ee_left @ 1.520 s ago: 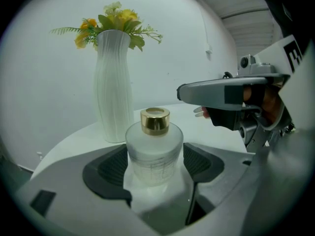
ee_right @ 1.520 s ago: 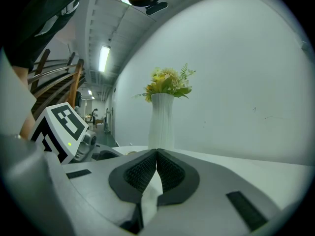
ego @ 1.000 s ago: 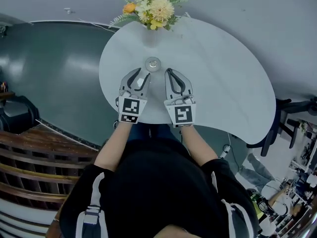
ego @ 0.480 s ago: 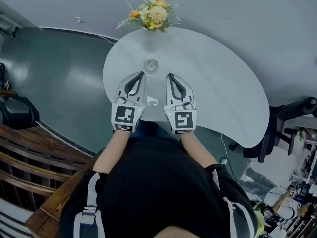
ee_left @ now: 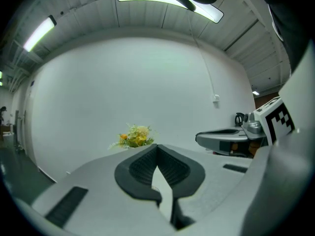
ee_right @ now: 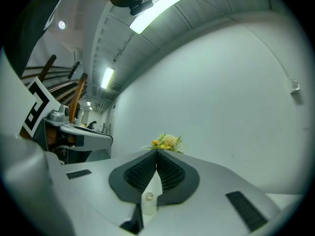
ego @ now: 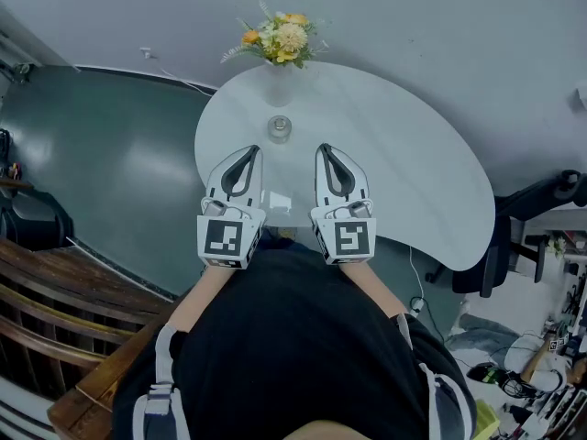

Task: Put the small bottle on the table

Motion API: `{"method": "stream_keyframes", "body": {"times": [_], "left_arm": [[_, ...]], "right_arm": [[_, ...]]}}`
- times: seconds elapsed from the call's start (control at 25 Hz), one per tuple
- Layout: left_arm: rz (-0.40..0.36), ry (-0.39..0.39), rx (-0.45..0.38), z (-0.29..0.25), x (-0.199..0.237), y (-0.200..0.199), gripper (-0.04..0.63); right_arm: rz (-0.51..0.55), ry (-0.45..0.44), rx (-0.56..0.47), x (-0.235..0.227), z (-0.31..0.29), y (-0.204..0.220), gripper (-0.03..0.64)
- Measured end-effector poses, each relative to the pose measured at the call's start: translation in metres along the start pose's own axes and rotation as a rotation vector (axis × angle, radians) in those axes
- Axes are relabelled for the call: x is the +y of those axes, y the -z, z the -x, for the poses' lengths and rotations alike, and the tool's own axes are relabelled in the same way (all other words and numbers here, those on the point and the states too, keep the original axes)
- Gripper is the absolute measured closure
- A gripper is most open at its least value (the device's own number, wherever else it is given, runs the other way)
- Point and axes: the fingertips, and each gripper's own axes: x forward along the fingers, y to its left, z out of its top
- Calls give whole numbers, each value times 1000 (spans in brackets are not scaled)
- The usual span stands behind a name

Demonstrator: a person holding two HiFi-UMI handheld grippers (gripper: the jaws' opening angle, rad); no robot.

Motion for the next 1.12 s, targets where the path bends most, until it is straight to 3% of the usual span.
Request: {"method": "stream_keyframes", "body": {"times": [0.44, 1.12], "left_arm": [[-7, -11, 20, 13, 6, 3, 588], [-21, 33, 21, 7, 7, 11, 588]], "right_arm": [[-1, 12, 16, 16, 6, -4, 597], [7, 14, 23, 21, -3, -1, 597]]}}
